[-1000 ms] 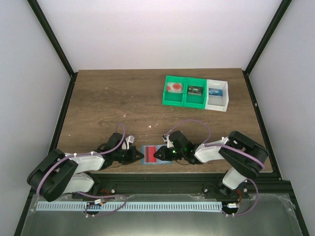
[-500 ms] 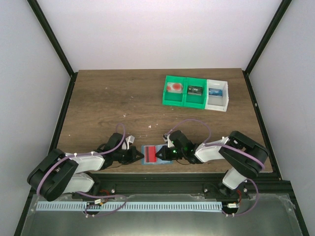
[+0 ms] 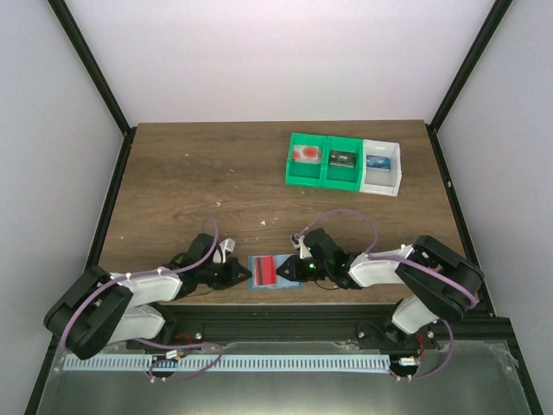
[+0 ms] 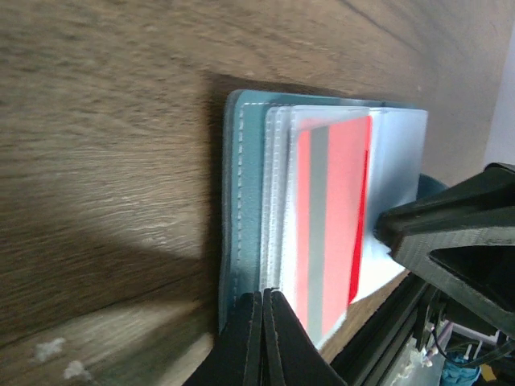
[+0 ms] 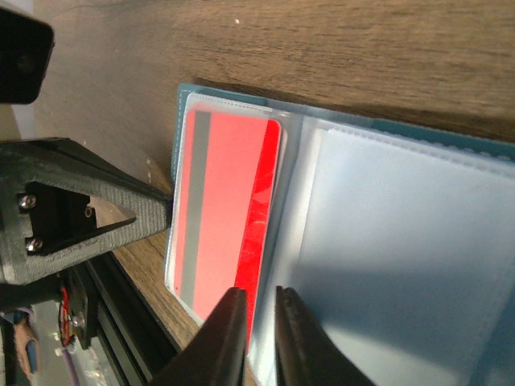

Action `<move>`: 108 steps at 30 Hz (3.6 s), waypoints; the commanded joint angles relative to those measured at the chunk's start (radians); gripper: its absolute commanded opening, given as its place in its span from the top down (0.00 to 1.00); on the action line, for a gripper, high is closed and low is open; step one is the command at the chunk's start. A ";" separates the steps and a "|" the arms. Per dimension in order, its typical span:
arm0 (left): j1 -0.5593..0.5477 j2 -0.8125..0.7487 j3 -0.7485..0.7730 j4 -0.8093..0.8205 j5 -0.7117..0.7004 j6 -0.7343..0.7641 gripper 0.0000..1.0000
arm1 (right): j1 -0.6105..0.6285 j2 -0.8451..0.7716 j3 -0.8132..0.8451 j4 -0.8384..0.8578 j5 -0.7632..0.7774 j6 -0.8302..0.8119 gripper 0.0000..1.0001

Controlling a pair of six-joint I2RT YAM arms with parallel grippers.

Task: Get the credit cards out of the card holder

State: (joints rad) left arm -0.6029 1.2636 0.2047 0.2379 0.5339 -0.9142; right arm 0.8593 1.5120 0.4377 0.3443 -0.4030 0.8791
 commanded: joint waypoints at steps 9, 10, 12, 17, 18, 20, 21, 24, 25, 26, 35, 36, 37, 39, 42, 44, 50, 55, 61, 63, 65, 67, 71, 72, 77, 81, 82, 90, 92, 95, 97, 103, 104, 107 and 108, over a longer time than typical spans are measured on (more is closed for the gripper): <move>-0.003 -0.082 0.070 -0.039 0.020 -0.019 0.94 | -0.006 0.057 0.026 0.036 -0.027 0.022 0.79; -0.003 -0.066 0.059 -0.006 0.034 -0.025 0.95 | -0.006 0.066 0.028 0.042 -0.031 0.023 0.79; -0.003 -0.031 0.037 0.050 0.048 -0.039 0.95 | -0.006 0.082 0.031 0.051 -0.038 0.025 0.79; -0.003 0.047 0.014 0.103 0.054 -0.028 0.97 | -0.006 0.102 0.029 0.064 -0.048 0.027 0.79; -0.003 0.058 0.011 0.107 0.054 -0.024 0.97 | -0.006 0.104 0.029 0.066 -0.050 0.029 0.79; -0.003 0.074 0.003 0.112 0.050 -0.019 0.98 | -0.006 0.112 0.029 0.074 -0.054 0.031 0.79; -0.003 0.076 -0.001 0.110 0.046 -0.016 0.98 | -0.006 0.115 0.029 0.078 -0.057 0.033 0.79; -0.003 0.075 -0.010 0.098 0.031 -0.010 0.98 | -0.006 0.121 0.029 0.089 -0.063 0.038 0.79; -0.002 0.073 -0.012 0.096 0.026 -0.007 0.98 | -0.007 0.124 0.030 0.092 -0.065 0.037 0.79; -0.003 0.073 -0.014 0.093 0.023 -0.005 0.98 | -0.006 0.127 0.031 0.095 -0.067 0.036 0.79; -0.003 0.079 -0.022 0.092 0.007 0.001 0.99 | -0.006 0.140 0.029 0.124 -0.082 0.032 0.88; -0.003 0.081 -0.024 0.090 0.006 0.003 0.99 | -0.006 0.140 0.026 0.127 -0.083 0.033 0.90; -0.002 0.082 -0.024 0.088 0.002 0.003 0.99 | -0.006 0.139 0.023 0.132 -0.083 0.034 0.94; -0.003 0.088 -0.025 0.084 -0.004 0.010 0.99 | -0.008 0.129 0.011 0.143 -0.081 0.037 0.99; -0.003 0.104 -0.024 0.084 -0.005 0.013 0.99 | -0.010 0.113 -0.004 0.153 -0.079 0.036 0.99; -0.003 0.114 -0.024 0.087 -0.003 0.014 0.99 | -0.016 0.103 -0.010 0.148 -0.081 0.033 1.00; -0.002 0.120 -0.024 0.089 -0.004 0.014 0.99 | -0.034 0.057 -0.054 0.130 -0.070 0.028 0.99; -0.003 0.120 -0.019 0.084 -0.006 0.018 0.99 | -0.039 0.009 -0.076 0.090 -0.050 0.017 0.99; -0.003 0.122 -0.014 0.078 -0.005 0.017 0.98 | -0.039 -0.035 -0.081 0.031 -0.016 0.001 1.00; -0.003 0.117 -0.016 0.090 0.012 0.001 0.97 | -0.040 -0.046 -0.072 -0.006 0.014 -0.024 1.00; -0.003 0.108 -0.013 0.103 0.036 -0.014 0.96 | -0.042 -0.057 -0.040 -0.083 0.038 -0.068 1.00; -0.003 0.089 0.002 0.098 0.052 -0.026 0.94 | -0.042 -0.088 -0.020 -0.146 0.075 -0.101 1.00; -0.003 0.021 0.057 0.020 0.032 -0.004 0.82 | -0.042 -0.203 0.002 -0.263 0.152 -0.133 0.99; -0.002 0.004 0.077 -0.002 0.021 0.013 0.79 | -0.042 -0.228 0.019 -0.303 0.167 -0.137 0.99; -0.002 -0.045 0.220 -0.149 -0.023 0.083 0.71 | -0.042 -0.346 0.067 -0.378 0.204 -0.207 1.00; -0.001 -0.051 0.366 -0.275 0.004 0.091 0.68 | -0.042 -0.410 0.124 -0.370 0.328 -0.359 1.00; 0.000 -0.057 0.392 -0.299 0.006 0.083 0.67 | -0.042 -0.422 0.138 -0.353 0.353 -0.407 0.99; 0.050 -0.181 0.488 -0.344 0.097 -0.076 0.35 | 0.010 -0.526 0.070 -0.071 0.456 -0.900 0.99; 0.078 -0.213 0.495 -0.326 0.143 -0.128 0.28 | 0.056 -0.547 0.051 -0.019 0.515 -1.042 0.99; 0.103 -0.247 0.510 -0.309 0.186 -0.180 0.25 | 0.084 -0.543 0.041 0.025 0.546 -1.176 1.00; 0.103 -0.264 0.511 -0.277 0.212 -0.210 0.24 | 0.097 -0.532 0.048 0.031 0.570 -1.220 1.00; 0.102 -0.303 0.405 0.000 0.315 -0.441 0.26 | 0.154 -0.532 0.012 0.106 0.598 -1.401 0.99; 0.101 -0.313 0.387 0.024 0.314 -0.466 0.27 | 0.166 -0.530 0.010 0.112 0.606 -1.433 1.00; 0.102 -0.334 0.354 0.042 0.289 -0.495 0.28 | 0.185 -0.512 0.016 0.116 0.645 -1.469 1.00; 0.102 -0.337 0.347 0.034 0.281 -0.494 0.29 | 0.191 -0.508 0.018 0.115 0.665 -1.472 1.00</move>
State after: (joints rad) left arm -0.5034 0.9493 0.5835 0.1875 0.8001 -1.3132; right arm 1.0252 0.9901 0.4526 0.4038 0.1833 -0.4805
